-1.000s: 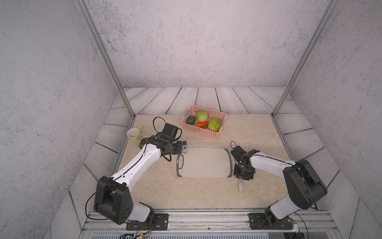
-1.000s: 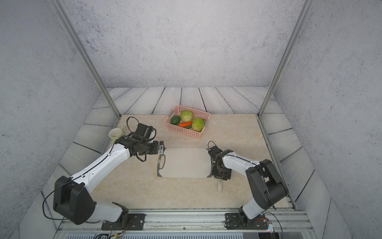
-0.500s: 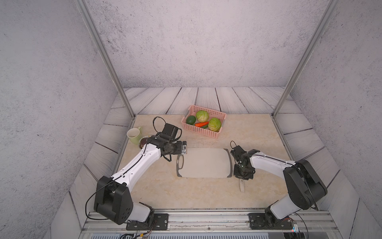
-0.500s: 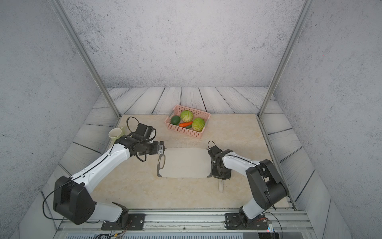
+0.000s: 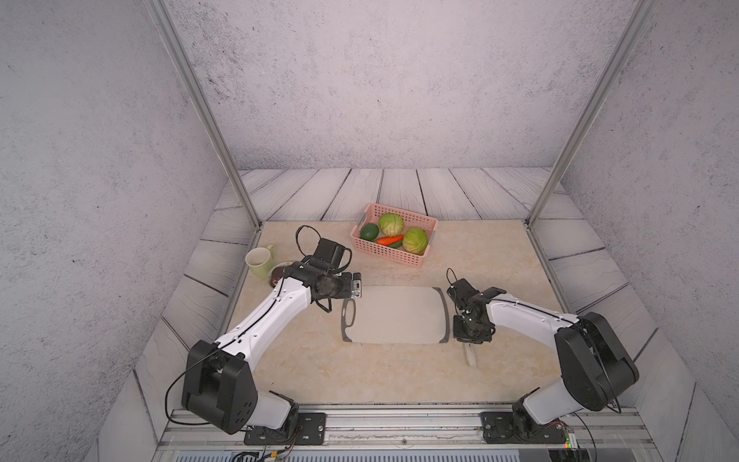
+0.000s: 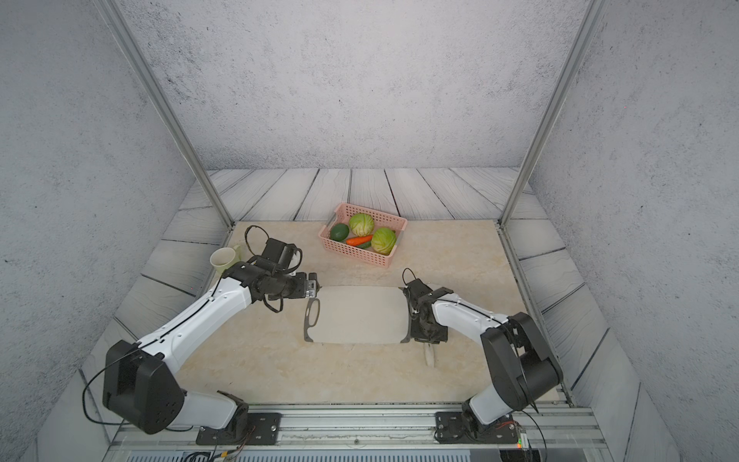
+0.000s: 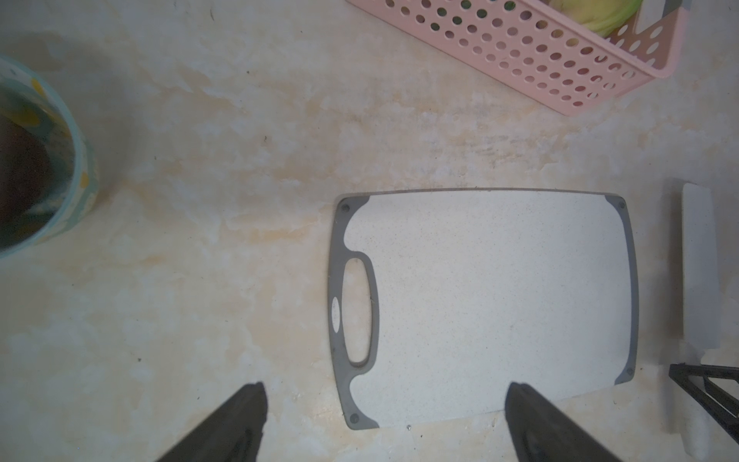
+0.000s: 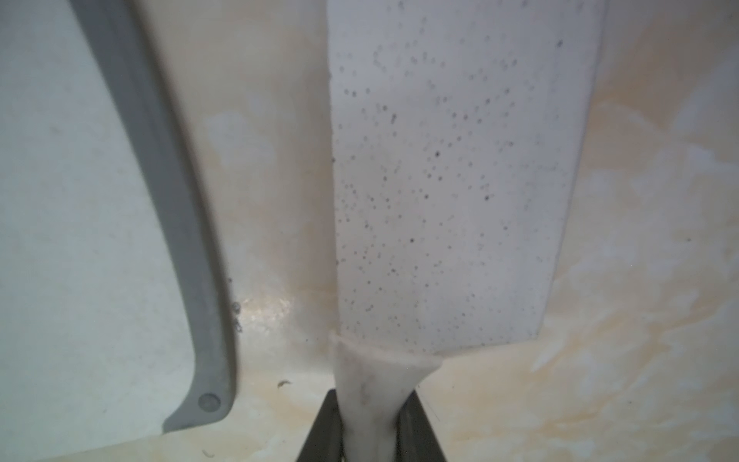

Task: Align the knife with the edge of the cutting board
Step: Pick up the knife at the center of the board.

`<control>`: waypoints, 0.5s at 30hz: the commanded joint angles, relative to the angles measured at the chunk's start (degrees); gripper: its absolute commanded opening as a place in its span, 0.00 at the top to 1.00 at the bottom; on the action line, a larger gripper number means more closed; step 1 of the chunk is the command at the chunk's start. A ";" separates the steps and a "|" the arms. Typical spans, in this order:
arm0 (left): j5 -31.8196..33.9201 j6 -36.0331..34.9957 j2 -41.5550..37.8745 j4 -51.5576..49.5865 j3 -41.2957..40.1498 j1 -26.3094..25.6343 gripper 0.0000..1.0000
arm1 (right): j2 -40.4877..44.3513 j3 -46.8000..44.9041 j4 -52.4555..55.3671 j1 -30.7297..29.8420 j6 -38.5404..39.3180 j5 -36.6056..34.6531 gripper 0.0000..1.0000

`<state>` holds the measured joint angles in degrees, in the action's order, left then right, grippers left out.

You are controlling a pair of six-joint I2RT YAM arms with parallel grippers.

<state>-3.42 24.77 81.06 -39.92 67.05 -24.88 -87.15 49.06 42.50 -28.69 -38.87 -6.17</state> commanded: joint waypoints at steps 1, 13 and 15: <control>-0.10 -0.61 0.76 -0.25 1.35 -0.30 0.02 | 2.62 0.96 0.83 0.12 0.17 -2.11 1.00; -0.01 -0.65 0.77 -0.35 1.47 -0.34 0.02 | 5.94 1.34 0.43 -2.00 -2.55 0.08 1.00; 0.05 -0.68 0.68 -0.33 1.45 -0.34 0.02 | 6.07 1.90 0.60 -3.08 -3.34 0.44 1.00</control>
<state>-3.42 24.75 81.06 -39.92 67.05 -24.88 -82.87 49.15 42.65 -30.50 -40.51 -5.87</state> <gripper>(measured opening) 0.984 0.215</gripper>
